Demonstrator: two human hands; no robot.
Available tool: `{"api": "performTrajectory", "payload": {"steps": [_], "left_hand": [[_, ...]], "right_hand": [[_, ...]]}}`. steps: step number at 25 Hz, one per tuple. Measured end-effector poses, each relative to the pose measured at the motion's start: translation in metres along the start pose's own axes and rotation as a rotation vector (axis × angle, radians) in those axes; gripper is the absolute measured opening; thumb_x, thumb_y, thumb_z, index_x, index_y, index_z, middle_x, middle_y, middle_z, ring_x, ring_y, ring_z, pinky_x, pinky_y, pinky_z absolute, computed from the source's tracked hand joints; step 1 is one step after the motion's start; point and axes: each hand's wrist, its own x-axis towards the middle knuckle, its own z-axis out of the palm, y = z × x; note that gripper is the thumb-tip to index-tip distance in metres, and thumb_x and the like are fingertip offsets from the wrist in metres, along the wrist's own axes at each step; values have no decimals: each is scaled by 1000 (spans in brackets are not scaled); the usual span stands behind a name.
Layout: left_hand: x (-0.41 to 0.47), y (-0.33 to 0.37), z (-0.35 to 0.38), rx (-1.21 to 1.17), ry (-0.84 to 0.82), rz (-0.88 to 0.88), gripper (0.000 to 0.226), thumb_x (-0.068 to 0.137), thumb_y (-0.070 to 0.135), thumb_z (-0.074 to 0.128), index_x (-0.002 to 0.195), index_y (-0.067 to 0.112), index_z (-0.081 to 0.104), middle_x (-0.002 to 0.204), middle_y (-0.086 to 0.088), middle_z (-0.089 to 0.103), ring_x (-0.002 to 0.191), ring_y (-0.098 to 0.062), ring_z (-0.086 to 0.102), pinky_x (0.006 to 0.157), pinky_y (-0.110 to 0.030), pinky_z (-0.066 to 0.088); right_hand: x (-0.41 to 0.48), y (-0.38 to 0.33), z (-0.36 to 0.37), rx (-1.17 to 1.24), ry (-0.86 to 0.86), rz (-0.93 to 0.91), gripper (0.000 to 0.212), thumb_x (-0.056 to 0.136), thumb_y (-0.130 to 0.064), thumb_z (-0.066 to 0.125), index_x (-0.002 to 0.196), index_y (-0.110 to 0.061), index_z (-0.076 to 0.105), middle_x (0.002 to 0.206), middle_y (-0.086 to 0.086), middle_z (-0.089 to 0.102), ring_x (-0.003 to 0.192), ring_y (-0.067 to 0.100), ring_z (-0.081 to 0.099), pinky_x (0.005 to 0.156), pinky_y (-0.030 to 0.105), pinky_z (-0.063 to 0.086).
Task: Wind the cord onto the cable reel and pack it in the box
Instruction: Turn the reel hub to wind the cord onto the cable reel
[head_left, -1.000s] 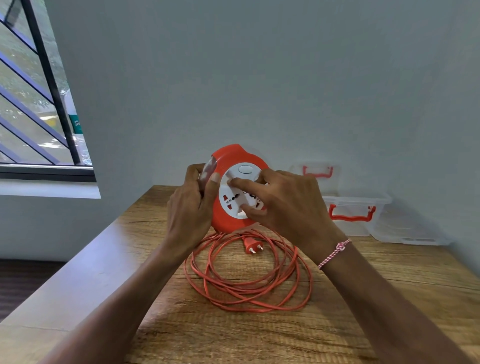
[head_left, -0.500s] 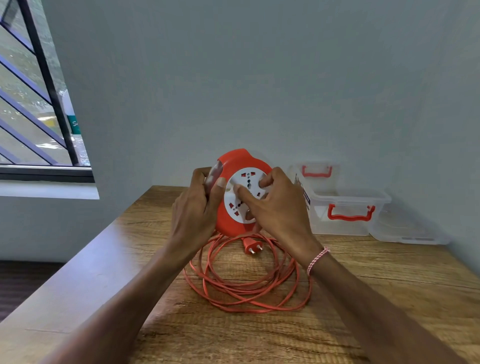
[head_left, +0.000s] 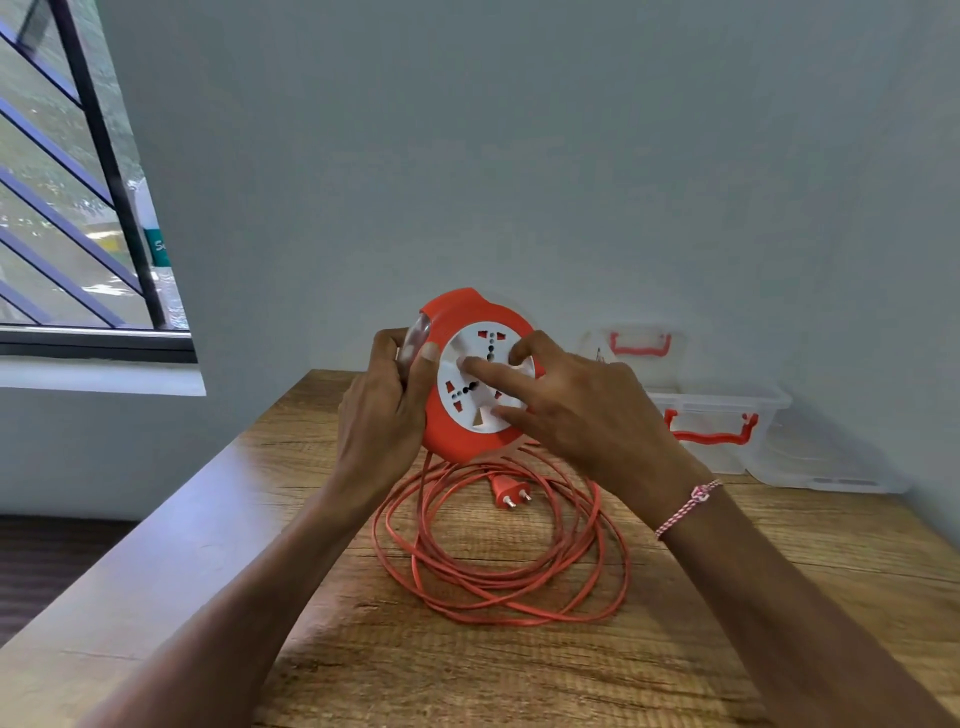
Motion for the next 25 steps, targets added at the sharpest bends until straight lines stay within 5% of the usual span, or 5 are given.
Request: {"api": "performTrajectory", "payload": {"steps": [7,13,17,21,25], "left_hand": [[-5,3,3,16,19,51,51,98,70,34,116,24,50,78,0,71,69,-19,74,63,-56,61],[-9,4,10,-4,-8,48,56,97,72,34,119,23,51,90,7,72,79,-16,77,69,-54,65],[-6,-1,8,-23,-5,18,49,98,72,35,115,29,50,89,2,74,77,-19,77,68,-57,63],[-3,-1,5,-54,43,16,36,100,71,37,108,38,49,81,-6,74,69,-22,75,61,-59,60],[-4,0,6,-49,27,8,44,99,71,37,115,32,49,84,-4,74,72,-20,77,62,-56,63]], "right_hand": [[7,-19,-2,-21,135,143,57,89,-63,65,132,-25,64,80,1,75,57,22,67,50,22,35],[10,-29,2,437,147,667,57,82,-77,62,101,-23,58,80,-5,71,64,12,66,50,13,40],[5,-14,4,245,147,399,52,90,-69,57,104,-19,60,95,-3,66,64,14,62,47,18,40],[-3,5,2,31,18,57,56,96,-49,63,146,-32,45,129,6,56,87,21,69,43,27,48],[-2,-1,4,-140,8,-39,67,94,-41,71,154,-40,41,126,14,63,96,28,71,51,30,51]]}}
